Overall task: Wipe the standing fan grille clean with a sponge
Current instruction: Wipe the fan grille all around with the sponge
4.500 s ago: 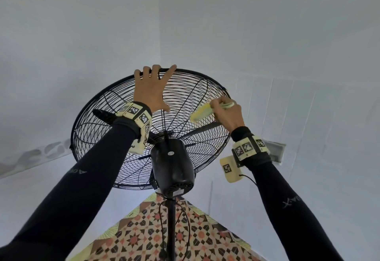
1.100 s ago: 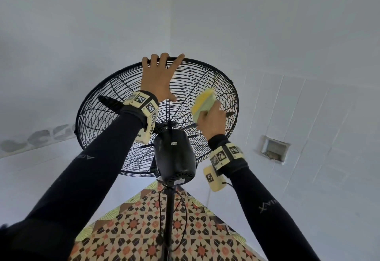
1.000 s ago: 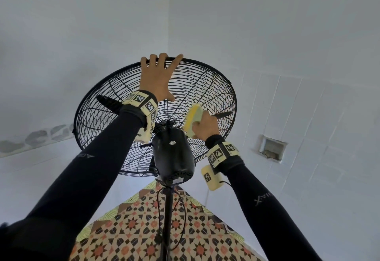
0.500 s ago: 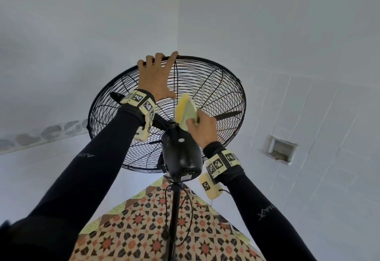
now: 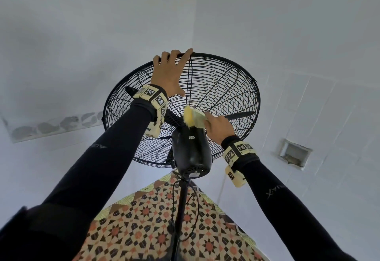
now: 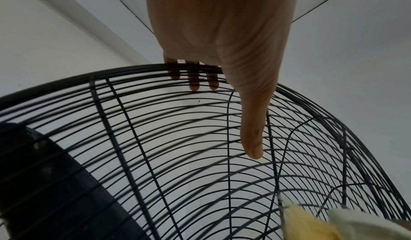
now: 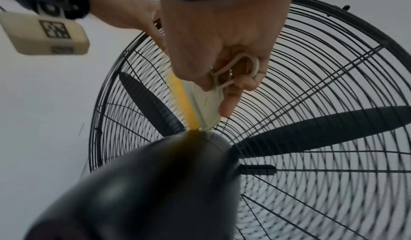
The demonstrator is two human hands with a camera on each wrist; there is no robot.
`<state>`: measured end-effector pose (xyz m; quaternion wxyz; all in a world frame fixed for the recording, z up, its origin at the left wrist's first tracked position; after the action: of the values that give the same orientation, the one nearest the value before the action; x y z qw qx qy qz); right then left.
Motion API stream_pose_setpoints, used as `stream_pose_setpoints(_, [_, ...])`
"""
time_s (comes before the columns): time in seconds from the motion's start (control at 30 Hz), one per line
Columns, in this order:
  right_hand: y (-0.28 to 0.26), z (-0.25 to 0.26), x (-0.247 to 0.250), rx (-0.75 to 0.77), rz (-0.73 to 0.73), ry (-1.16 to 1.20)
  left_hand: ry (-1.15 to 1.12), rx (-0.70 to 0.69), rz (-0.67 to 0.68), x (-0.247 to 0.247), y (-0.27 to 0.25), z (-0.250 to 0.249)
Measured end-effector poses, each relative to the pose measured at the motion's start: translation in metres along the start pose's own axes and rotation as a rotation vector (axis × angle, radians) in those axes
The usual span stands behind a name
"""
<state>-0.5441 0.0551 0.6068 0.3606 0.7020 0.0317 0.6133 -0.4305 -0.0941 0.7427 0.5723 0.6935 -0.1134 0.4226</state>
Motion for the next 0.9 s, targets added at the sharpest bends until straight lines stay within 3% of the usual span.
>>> stream_pose_setpoints(0.13, [-0.012, -0.021, -0.002, -0.189, 0.035, -0.079, 0.016, 0.018, 0.005, 0.000, 0.001, 0.003])
stream_pose_setpoints(0.2, [-0.017, -0.017, -0.007, -0.148, 0.061, -0.096, 0.025, 0.033, 0.009, 0.000, 0.002, 0.001])
stream_pose_setpoints(0.33, [-0.006, -0.003, -0.013, 0.088, 0.079, -0.084, 0.081, 0.077, 0.021, 0.001, 0.000, -0.006])
stream_pose_setpoints(0.5, [-0.014, -0.033, -0.014, -0.150, 0.126, 0.014, 0.128, 0.125, 0.018, 0.001, -0.001, -0.010])
stream_pose_setpoints(0.67, [-0.009, -0.023, -0.021, 0.057, 0.109, 0.007, 0.199, 0.133, 0.025, 0.004, 0.001, -0.013])
stream_pose_setpoints(0.9, [-0.016, -0.043, -0.024, -0.186, 0.155, 0.109, 0.274, 0.181, 0.026, 0.012, -0.006, -0.017])
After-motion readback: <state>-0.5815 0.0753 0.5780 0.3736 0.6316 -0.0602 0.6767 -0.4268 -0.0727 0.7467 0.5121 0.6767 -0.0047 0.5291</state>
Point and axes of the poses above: each hand's wrist, its own y-axis towards the middle knuckle, its own x-axis out of the back of the hand, z = x × y, the point moved 6 cm from there along y, towards the middle knuckle, and after that the axes turned 8 degrees about -y, right-handed, at the moved point
